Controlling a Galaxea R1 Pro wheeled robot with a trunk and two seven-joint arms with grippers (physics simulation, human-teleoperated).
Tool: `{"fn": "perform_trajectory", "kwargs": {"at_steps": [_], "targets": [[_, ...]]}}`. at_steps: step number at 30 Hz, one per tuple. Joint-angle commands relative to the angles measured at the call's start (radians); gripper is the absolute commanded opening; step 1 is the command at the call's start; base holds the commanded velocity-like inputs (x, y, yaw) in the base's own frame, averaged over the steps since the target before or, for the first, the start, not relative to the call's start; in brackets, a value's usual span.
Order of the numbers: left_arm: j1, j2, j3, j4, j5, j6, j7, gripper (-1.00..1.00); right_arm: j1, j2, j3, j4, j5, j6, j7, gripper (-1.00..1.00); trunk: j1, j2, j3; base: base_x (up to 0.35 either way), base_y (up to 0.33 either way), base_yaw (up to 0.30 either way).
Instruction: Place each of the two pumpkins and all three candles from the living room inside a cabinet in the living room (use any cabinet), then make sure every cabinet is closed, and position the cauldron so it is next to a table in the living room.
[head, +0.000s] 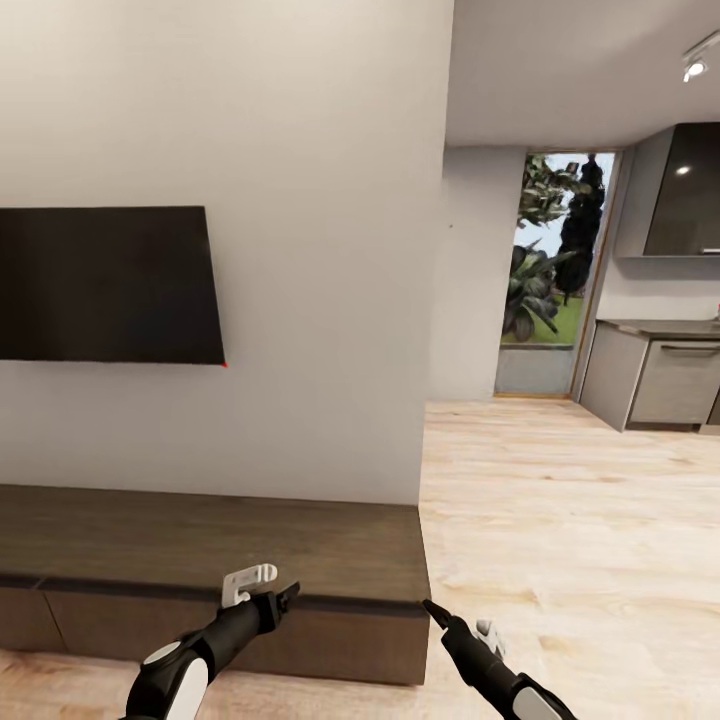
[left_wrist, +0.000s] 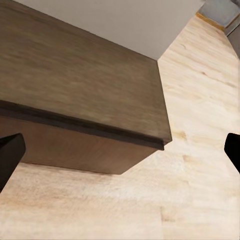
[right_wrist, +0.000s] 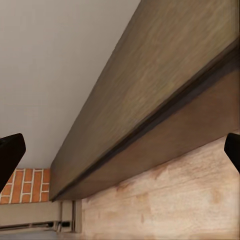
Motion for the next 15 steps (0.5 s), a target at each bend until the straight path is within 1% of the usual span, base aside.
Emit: {"fn": "perform_trajectory", "kwargs": {"at_steps": [1, 11, 13, 15], "targets": [[-0.001, 0.0, 0.001, 0.001, 0.006, 0.005, -0.001, 1.0, -0.001, 0.0, -0.009, 0.0, -0.002, 0.014, 0.003, 1.0, 0.004, -0.008, -0.004, 0.0, 0.0, 0.0], [-0.002, -0.001, 0.001, 0.005, 0.008, 0.004, -0.001, 1.0, 0.0, 0.001, -0.012, 0.001, -0.005, 0.019, 0.019, 1.0, 0.042, -0.078, -0.036, 0.0, 0.0, 0.0], [-0.002, -0.001, 0.001, 0.006, 0.008, 0.004, -0.001, 1.0, 0.0, 0.001, -0.011, 0.001, -0.005, 0.033, 0.021, 1.0, 0.05, -0.092, -0.042, 0.0, 0.0, 0.0], [-0.002, 0.0, 0.001, 0.006, 0.008, 0.004, -0.001, 1.0, 0.0, 0.001, -0.011, 0.0, -0.005, 0.066, 0.024, 1.0, 0.058, -0.106, -0.048, 0.0, 0.0, 0.0]]}}
